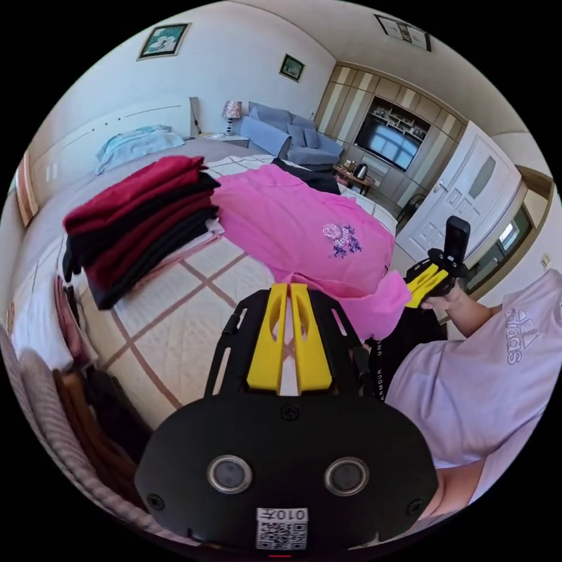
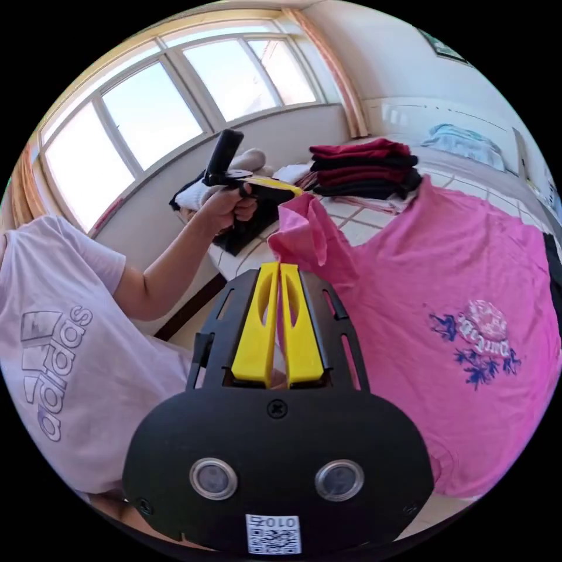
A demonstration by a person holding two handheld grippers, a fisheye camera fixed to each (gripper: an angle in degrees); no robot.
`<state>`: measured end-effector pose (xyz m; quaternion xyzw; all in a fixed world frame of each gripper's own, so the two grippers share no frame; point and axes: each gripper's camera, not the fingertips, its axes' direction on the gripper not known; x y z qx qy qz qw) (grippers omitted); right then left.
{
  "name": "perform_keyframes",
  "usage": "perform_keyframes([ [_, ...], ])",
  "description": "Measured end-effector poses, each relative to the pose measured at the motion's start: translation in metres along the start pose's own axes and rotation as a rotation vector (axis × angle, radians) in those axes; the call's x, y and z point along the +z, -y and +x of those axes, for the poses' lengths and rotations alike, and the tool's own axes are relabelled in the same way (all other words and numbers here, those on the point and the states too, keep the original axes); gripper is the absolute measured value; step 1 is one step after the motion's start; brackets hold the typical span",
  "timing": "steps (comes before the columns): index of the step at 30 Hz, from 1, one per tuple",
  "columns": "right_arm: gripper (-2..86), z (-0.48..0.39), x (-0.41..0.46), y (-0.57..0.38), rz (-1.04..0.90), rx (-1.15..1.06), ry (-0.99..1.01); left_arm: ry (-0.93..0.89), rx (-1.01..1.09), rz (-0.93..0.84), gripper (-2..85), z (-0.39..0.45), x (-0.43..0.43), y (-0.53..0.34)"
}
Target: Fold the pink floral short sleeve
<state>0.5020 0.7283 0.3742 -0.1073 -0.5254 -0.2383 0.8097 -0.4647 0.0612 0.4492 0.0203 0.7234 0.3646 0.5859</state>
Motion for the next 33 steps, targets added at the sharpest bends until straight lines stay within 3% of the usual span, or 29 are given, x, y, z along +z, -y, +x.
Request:
perform_keyframes([
  [4, 2.6, 0.075, -0.059, -0.043, 0.123, 0.23, -0.084, 0.051, 0.196, -0.065, 0.3, 0.042, 0.019, 0.101],
  [7, 2.9, 0.128, -0.053, -0.078, 0.075, 0.419, -0.089, 0.052, 0.299, -0.16, 1.1, 0.068, 0.081, 0.174],
  [12, 3.5, 0.157, -0.039, -0.121, 0.058, 0.563, -0.086, 0.114, 0.305, -0.485, 5.0, 0.065, 0.209, 0.22],
  [17, 4.4, 0.132, -0.058, -0.144, 0.095, 0.549, -0.174, 0.035, 0.275, -0.317, 7.8, 0.039, 0.176, 0.202],
  [22, 5.8, 0.09, -0.009, -0.133, -0.086, 0.384, -0.05, -0.063, 0.288, -0.42, 9.6, 0.005, 0.179, 0.169],
  [33, 6.9, 0.095, 0.028, -0.12, -0.168, 0.409, -0.116, -0.112, 0.476, -0.31, 10.2, 0.011, 0.187, 0.184],
])
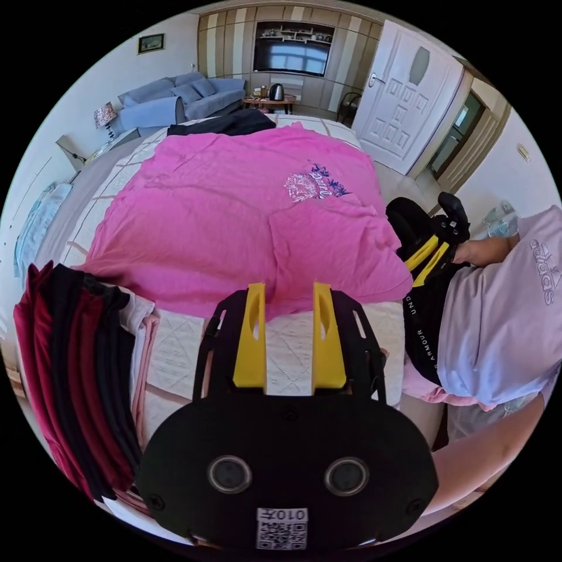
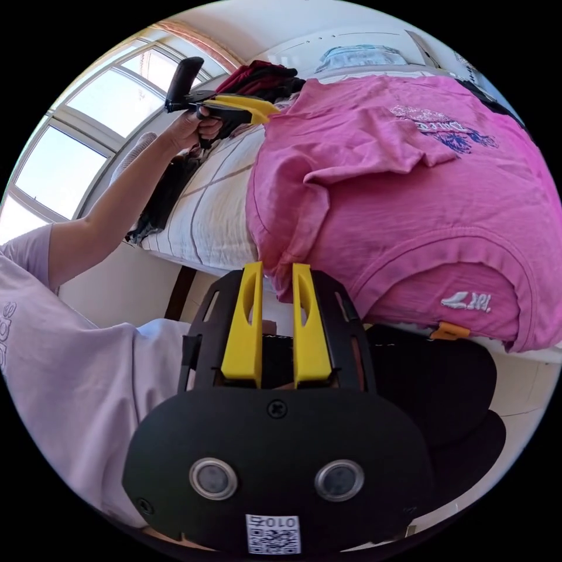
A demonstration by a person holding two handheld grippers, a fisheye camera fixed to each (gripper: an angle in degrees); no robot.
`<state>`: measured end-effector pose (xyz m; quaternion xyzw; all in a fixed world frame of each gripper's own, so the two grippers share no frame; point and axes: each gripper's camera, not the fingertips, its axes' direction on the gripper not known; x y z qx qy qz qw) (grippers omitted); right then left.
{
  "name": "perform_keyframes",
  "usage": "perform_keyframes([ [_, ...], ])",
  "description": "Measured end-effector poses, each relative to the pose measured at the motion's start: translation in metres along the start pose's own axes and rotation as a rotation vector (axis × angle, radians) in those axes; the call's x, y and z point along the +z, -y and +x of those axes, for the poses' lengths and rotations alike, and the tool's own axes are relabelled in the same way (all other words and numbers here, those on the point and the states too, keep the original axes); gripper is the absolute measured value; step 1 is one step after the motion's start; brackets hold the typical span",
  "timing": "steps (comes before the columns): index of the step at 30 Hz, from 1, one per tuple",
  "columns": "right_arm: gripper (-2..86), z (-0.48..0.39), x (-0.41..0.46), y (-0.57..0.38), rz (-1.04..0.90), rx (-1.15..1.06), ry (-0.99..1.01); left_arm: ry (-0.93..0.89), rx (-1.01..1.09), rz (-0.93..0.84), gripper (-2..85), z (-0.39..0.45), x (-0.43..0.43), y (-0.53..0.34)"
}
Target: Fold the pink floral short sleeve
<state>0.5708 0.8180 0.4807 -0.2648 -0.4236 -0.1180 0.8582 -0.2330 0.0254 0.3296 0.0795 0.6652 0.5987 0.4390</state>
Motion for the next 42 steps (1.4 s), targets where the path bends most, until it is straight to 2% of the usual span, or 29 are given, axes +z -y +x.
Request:
perform_keyframes([
  [6, 5.3, -0.001, 0.002, 0.002, 0.007, 0.03, -0.022, -0.087, 0.017, -0.146, 6.4, -0.012, 0.025, 0.011],
  [10, 4.2, -0.004, -0.004, -0.002, 0.008, 0.061, -0.031, -0.103, 0.01, -0.122, 3.0, -0.018, 0.021, 0.009],
  [12, 3.9, -0.012, -0.006, -0.004, -0.005, 0.022, -0.031, -0.111, 0.036, -0.124, 1.8, -0.02, 0.017, 0.009],
  [15, 3.8, -0.026, -0.006, -0.007, -0.052, -0.059, 0.072, -0.113, 0.091, -0.144, 1.0, -0.021, 0.011, 0.011],
  [23, 3.7, -0.033, -0.003, -0.01, -0.11, -0.151, 0.102, -0.192, 0.177, -0.244, 0.6, -0.029, 0.018, 0.015],
  [29, 3.9, -0.041, -0.006, -0.011, -0.148, -0.206, 0.017, -0.228, 0.083, -0.222, 0.7, -0.036, 0.028, 0.011],
  [35, 3.2, -0.046, -0.031, -0.026, -0.184, -0.259, 0.029, -0.12, 0.005, -0.254, 0.4, -0.027, 0.004, -0.01],
  [38, 2.8, -0.048, -0.051, -0.033, -0.103, -0.255, 0.03, -0.05, 0.025, -0.222, 0.2, -0.006, -0.011, -0.01],
  [42, 3.1, -0.035, -0.084, -0.034, 0.055, -0.239, -0.022, -0.054, 0.068, -0.076, 0.1, 0.033, -0.015, 0.011],
])
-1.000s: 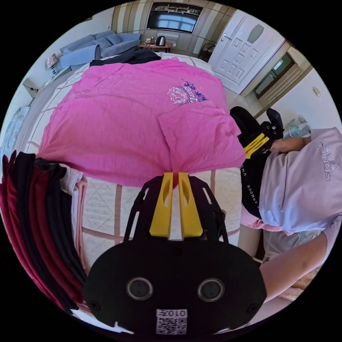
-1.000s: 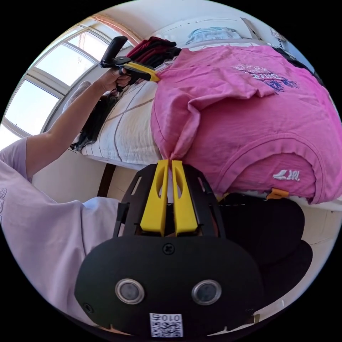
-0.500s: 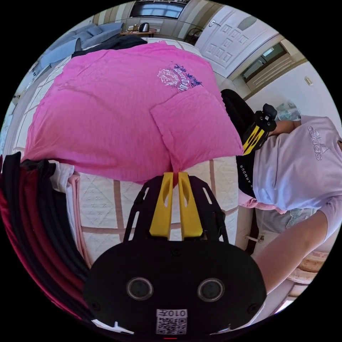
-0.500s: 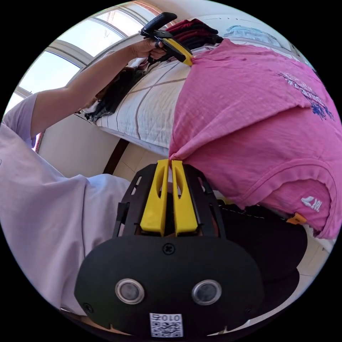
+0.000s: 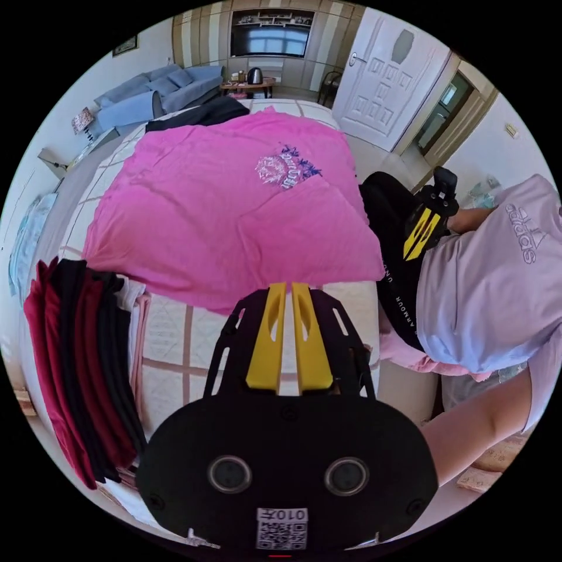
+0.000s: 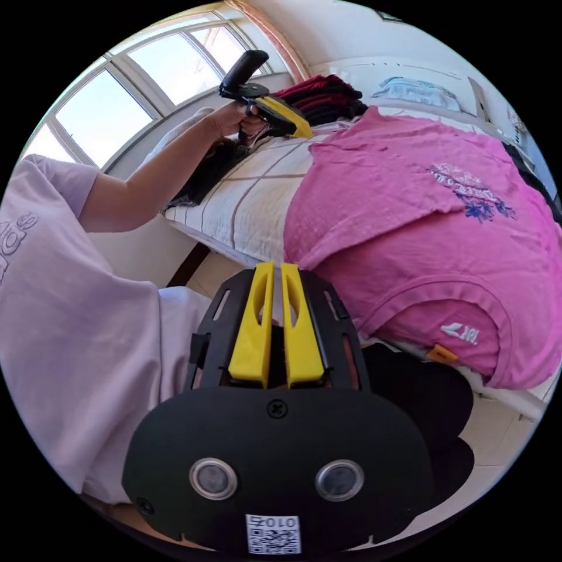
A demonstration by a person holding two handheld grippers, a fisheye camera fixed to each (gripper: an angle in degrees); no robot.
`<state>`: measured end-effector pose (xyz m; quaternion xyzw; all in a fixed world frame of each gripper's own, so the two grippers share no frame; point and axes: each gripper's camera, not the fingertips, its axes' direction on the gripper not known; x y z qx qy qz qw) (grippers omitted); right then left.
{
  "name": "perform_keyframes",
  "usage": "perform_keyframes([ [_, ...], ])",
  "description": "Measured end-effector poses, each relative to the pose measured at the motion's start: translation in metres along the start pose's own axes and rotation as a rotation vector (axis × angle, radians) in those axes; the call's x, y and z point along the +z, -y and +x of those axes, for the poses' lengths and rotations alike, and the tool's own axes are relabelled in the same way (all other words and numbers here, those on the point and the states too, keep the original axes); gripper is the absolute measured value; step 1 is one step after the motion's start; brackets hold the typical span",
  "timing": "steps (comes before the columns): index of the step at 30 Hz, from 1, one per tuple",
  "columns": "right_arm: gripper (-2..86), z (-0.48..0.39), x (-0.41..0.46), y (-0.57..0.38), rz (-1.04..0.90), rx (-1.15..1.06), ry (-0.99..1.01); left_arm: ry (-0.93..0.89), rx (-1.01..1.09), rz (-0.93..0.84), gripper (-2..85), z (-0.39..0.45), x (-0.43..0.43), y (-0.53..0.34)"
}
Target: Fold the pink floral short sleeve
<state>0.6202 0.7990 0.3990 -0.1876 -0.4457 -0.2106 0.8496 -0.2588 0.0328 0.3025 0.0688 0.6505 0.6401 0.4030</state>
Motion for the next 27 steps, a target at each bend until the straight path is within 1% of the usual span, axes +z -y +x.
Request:
perform_keyframes([
  [2, 3.7, 0.018, -0.027, -0.003, 0.078, 0.038, -0.086, -0.021, -0.021, 0.026, 0.0, 0.012, 0.016, 0.012],
  [4, 4.6, 0.053, -0.072, -0.005, 0.137, 0.104, -0.225, -0.089, -0.05, -0.028, 0.0, 0.02, 0.047, 0.02],
  [5, 5.0, 0.064, -0.085, -0.005, 0.144, 0.119, -0.269, -0.095, -0.107, -0.085, -0.1, 0.021, 0.067, 0.021],
  [6, 5.7, 0.087, -0.112, -0.006, 0.156, 0.161, -0.361, -0.1, -0.176, -0.016, -0.1, 0.02, 0.065, 0.014],
  [7, 6.6, 0.113, -0.14, -0.005, 0.175, 0.215, -0.444, -0.12, -0.197, 0.018, -0.1, 0.02, 0.061, 0.01],
  [9, 7.6, 0.156, -0.18, -0.002, 0.204, 0.297, -0.521, -0.14, -0.277, 0.11, -0.1, 0.023, 0.045, -0.011],
  [10, 8.3, 0.185, -0.202, 0.001, 0.215, 0.336, -0.534, -0.139, -0.296, 0.133, -0.1, 0.025, 0.041, -0.016],
  [12, 9.3, 0.23, -0.226, 0.008, 0.225, 0.403, -0.527, -0.121, -0.357, 0.24, -0.2, 0.039, 0.019, -0.036],
  [15, 10.4, 0.297, -0.241, 0.025, 0.198, 0.481, -0.514, -0.062, -0.398, 0.353, -0.2, 0.063, -0.006, -0.052],
  [19, 10.4, 0.367, -0.231, 0.043, 0.119, 0.578, -0.406, -0.006, -0.42, 0.387, -0.2, 0.083, -0.021, -0.058],
  [20, 10.3, 0.372, -0.228, 0.044, 0.114, 0.591, -0.386, 0.006, -0.417, 0.375, -0.2, 0.086, -0.023, -0.056],
  [22, 9.4, 0.381, -0.213, 0.048, 0.044, 0.598, -0.31, 0.019, -0.408, 0.362, -0.2, 0.089, -0.025, -0.05],
  [25, 5.0, 0.368, -0.214, 0.042, 0.034, 0.582, -0.407, 0.012, -0.388, 0.362, -0.2, 0.088, -0.023, -0.035],
  [27, 4.0, 0.363, -0.228, 0.033, 0.04, 0.573, -0.356, -0.007, -0.353, 0.357, -0.2, 0.087, -0.017, -0.019],
])
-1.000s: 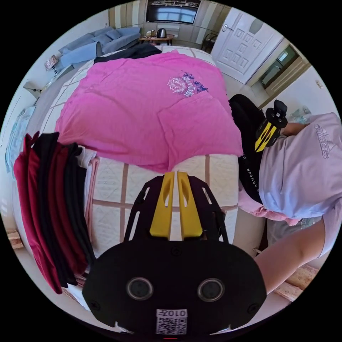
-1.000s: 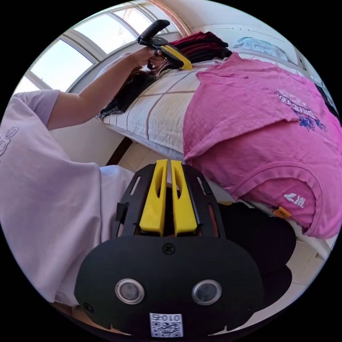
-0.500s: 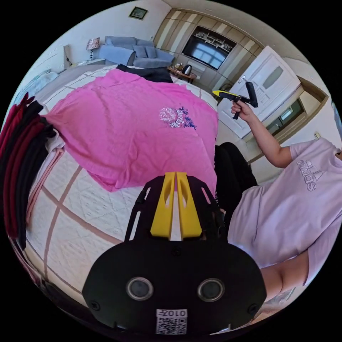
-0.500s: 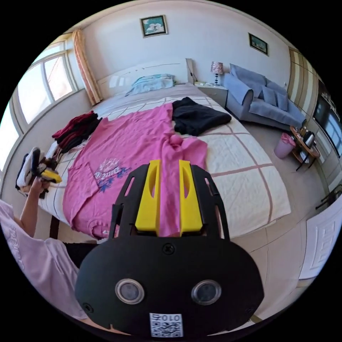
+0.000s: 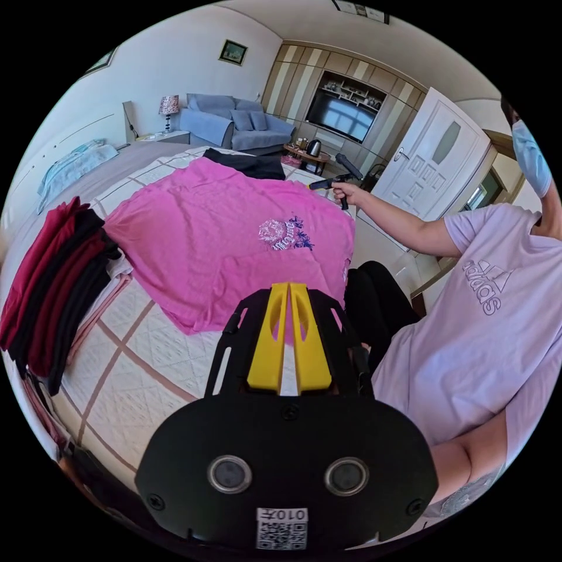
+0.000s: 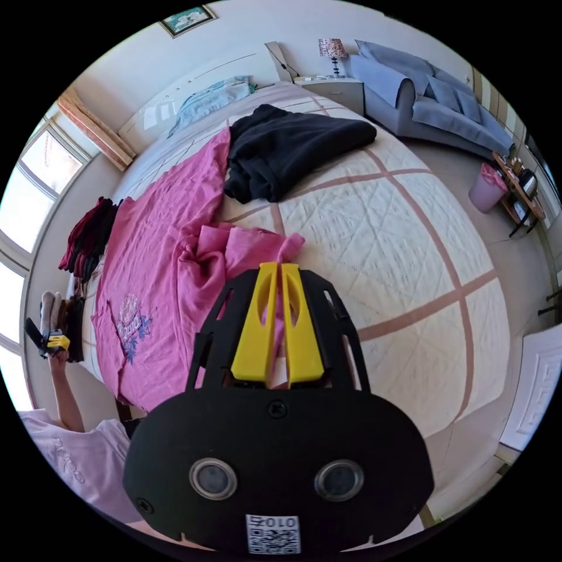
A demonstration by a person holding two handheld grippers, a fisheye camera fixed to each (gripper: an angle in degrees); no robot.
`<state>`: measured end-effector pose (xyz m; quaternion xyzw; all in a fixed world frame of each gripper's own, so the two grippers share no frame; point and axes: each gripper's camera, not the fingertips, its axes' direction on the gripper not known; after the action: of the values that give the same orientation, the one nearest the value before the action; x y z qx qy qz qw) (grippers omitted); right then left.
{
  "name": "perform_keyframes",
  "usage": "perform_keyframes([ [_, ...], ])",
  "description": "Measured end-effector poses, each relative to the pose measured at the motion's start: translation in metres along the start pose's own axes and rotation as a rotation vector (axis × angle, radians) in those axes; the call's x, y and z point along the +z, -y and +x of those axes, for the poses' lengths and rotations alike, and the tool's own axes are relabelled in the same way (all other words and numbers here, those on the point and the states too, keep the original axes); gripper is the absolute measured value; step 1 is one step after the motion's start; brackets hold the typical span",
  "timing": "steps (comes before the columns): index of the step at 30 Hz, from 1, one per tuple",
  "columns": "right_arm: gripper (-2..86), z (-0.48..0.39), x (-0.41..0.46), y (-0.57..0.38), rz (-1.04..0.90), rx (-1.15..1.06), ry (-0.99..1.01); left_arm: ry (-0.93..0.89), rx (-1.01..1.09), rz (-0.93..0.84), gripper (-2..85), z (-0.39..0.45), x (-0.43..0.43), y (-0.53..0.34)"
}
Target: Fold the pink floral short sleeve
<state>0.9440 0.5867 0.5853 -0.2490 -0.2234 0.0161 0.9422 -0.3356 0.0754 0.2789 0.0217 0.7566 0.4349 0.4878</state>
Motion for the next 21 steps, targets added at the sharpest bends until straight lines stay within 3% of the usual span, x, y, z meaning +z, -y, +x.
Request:
perform_keyframes([
  [4, 3.3, 0.044, -0.068, -0.04, 0.147, 0.128, 0.122, -0.019, 0.041, -0.038, -0.2, 0.009, 0.018, 0.014],
  [7, 3.2, 0.079, -0.098, -0.075, 0.189, 0.275, 0.084, -0.046, 0.057, -0.033, -0.2, 0.016, 0.029, 0.02],
  [14, 3.3, 0.101, -0.089, -0.097, 0.084, 0.394, 0.14, -0.085, 0.067, -0.035, -0.2, 0.031, 0.049, 0.036],
  [17, 3.4, 0.045, -0.122, -0.101, 0.246, 0.27, 0.141, -0.081, 0.076, -0.02, -0.2, 0.04, 0.05, 0.04],
  [19, 3.4, -0.045, -0.139, -0.105, 0.311, -0.009, 0.136, -0.087, 0.069, -0.003, -0.2, 0.043, 0.05, 0.042],
  [21, 3.4, -0.133, -0.126, -0.116, 0.241, -0.312, 0.151, -0.116, 0.044, 0.042, -0.1, 0.041, 0.053, 0.046],
])
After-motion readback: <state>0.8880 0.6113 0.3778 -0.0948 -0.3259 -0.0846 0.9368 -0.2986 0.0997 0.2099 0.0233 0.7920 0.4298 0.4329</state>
